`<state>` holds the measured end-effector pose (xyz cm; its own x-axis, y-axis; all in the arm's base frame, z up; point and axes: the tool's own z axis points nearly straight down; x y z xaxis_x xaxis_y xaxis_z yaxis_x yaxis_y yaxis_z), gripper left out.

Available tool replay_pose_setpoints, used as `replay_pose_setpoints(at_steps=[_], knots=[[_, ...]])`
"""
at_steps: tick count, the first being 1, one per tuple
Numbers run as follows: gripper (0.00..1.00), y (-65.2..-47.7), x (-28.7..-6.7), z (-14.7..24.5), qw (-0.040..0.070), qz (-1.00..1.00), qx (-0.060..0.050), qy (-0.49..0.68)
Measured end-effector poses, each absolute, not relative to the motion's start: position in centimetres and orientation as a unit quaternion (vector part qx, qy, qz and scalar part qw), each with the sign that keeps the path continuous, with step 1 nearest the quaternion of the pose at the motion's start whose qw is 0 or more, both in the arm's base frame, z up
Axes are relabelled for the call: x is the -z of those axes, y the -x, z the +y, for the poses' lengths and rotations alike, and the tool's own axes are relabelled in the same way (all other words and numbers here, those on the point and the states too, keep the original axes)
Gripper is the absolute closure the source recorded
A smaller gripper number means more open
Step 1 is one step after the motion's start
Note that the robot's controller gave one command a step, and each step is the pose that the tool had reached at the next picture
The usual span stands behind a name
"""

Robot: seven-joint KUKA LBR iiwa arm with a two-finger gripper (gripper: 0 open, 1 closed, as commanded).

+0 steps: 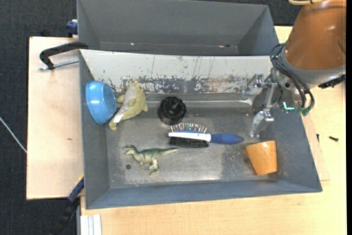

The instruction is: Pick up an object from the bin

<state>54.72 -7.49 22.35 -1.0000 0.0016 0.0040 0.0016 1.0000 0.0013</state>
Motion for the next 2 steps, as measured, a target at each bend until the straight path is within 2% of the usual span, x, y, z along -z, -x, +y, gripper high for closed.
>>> replay_pose_setpoints(at_steps=[1, 2], knots=[[0.0, -56.46, -7.32, -2.6, -0.001, -0.998, 0.001, 0.062], [1.0, -56.54, -7.66, -2.77, -0.003, -0.998, 0.0, 0.061]])
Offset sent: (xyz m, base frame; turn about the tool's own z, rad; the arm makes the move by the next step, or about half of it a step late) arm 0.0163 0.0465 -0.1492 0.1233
